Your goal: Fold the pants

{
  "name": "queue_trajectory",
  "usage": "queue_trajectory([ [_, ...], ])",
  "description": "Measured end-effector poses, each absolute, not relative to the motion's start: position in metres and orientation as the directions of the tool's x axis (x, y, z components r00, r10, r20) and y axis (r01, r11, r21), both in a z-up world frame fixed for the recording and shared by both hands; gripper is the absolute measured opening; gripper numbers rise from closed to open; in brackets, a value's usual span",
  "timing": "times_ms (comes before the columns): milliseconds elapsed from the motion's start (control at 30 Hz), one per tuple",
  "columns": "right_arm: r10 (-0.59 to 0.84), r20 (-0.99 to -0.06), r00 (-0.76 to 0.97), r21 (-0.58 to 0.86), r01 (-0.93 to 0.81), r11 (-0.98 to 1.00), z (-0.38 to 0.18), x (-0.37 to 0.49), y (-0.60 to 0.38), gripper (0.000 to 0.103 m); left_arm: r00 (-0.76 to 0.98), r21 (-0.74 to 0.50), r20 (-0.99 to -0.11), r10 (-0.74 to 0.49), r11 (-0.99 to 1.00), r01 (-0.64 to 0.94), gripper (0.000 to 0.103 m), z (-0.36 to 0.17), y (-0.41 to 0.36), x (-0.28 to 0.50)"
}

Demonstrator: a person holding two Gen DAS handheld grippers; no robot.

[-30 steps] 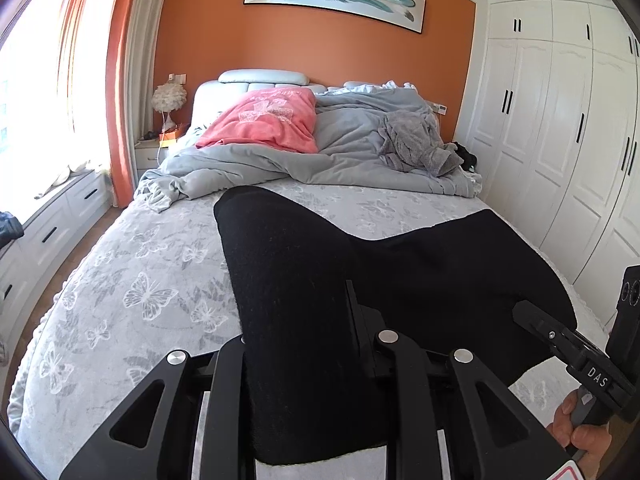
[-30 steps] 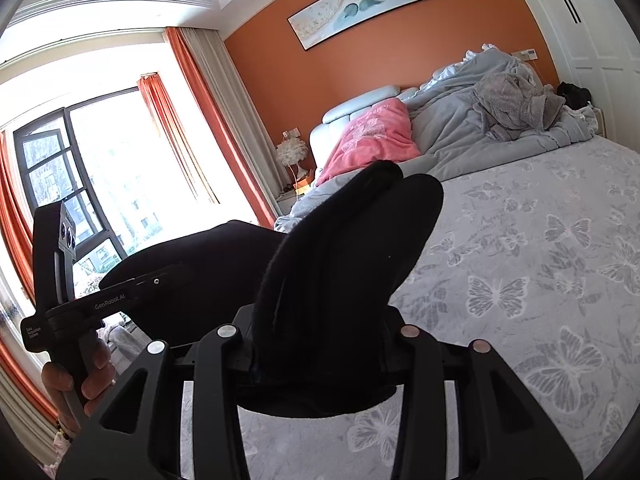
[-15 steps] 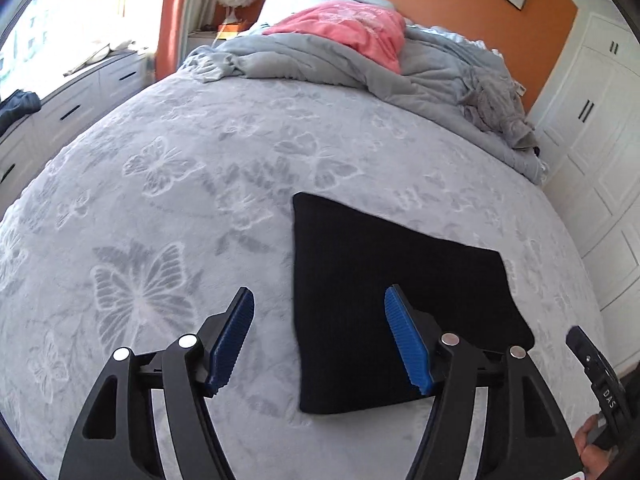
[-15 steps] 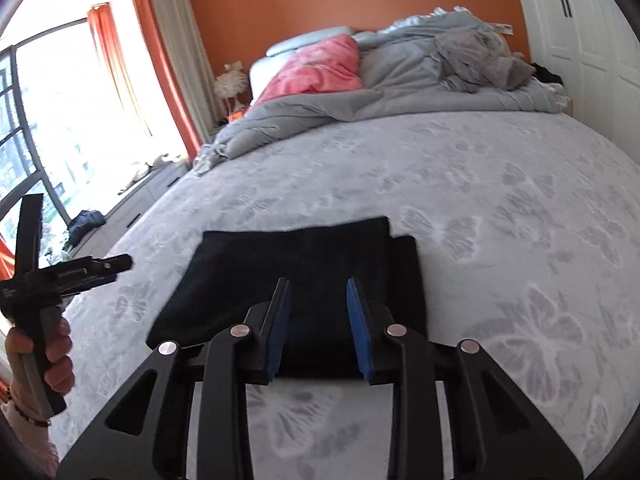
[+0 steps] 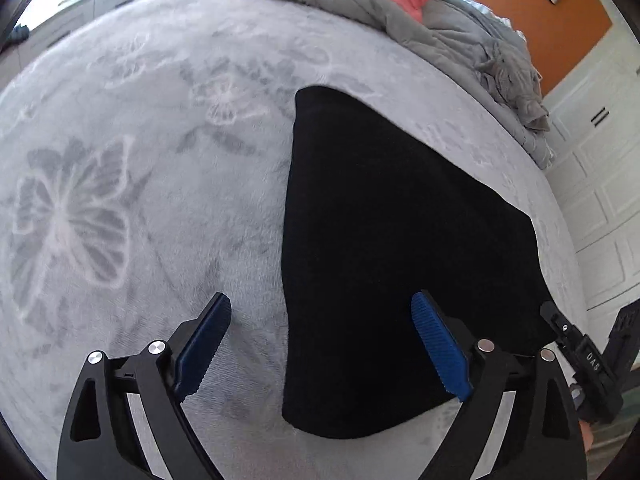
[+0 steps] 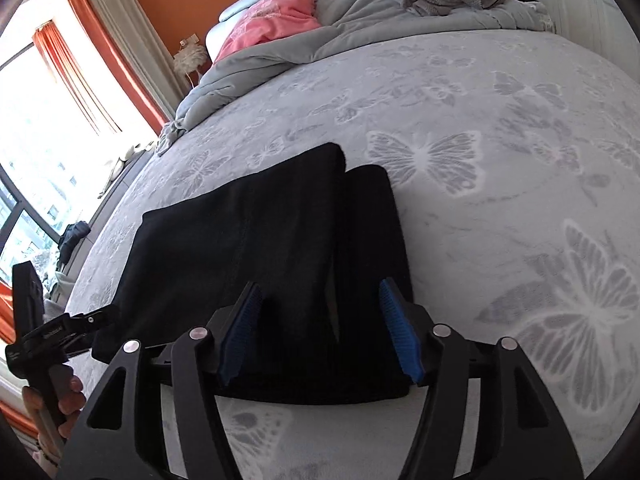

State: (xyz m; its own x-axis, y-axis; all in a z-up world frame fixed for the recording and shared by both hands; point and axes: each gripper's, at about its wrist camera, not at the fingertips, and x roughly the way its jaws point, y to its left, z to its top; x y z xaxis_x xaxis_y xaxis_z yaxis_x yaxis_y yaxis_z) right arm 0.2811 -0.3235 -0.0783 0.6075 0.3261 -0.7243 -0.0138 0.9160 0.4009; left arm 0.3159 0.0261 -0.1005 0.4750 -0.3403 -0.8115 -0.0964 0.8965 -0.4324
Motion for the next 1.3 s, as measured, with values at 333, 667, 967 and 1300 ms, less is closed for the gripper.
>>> queue_trajectory([
  [333, 0.253, -0.759, 0.6, 0.297, -0.027, 0.955, -0.077, 0.255, -0.32, 0.032, 0.448, -0.43, -0.798, -0.403, 0.902, 0.045, 0.042, -0.077, 0.012, 0.323],
  [667, 0.367, -0.76, 0.536, 0.471, 0.065, 0.88, -0.104, 0.271, -0.342, 0.064, 0.399, -0.53, -0.787, -0.471, 0.847, -0.046, 0.07, -0.107, 0.013, 0.311],
  [967, 0.476, -0.643, 0.6, 0.547, -0.076, 0.834, -0.044, 0.226, -0.336, 0.043, 0.418, -0.541, -0.752, -0.51, 0.839, 0.051, 0.028, -0.044, 0.033, 0.299],
  [1300, 0.215, -0.703, 0.678, 0.218, -0.083, 0.972, -0.036, 0.218, -0.29, 0.019, 0.544, -0.11, -0.831, -0.119, 0.993, 0.049, 0.061, -0.047, -0.01, 0.268],
])
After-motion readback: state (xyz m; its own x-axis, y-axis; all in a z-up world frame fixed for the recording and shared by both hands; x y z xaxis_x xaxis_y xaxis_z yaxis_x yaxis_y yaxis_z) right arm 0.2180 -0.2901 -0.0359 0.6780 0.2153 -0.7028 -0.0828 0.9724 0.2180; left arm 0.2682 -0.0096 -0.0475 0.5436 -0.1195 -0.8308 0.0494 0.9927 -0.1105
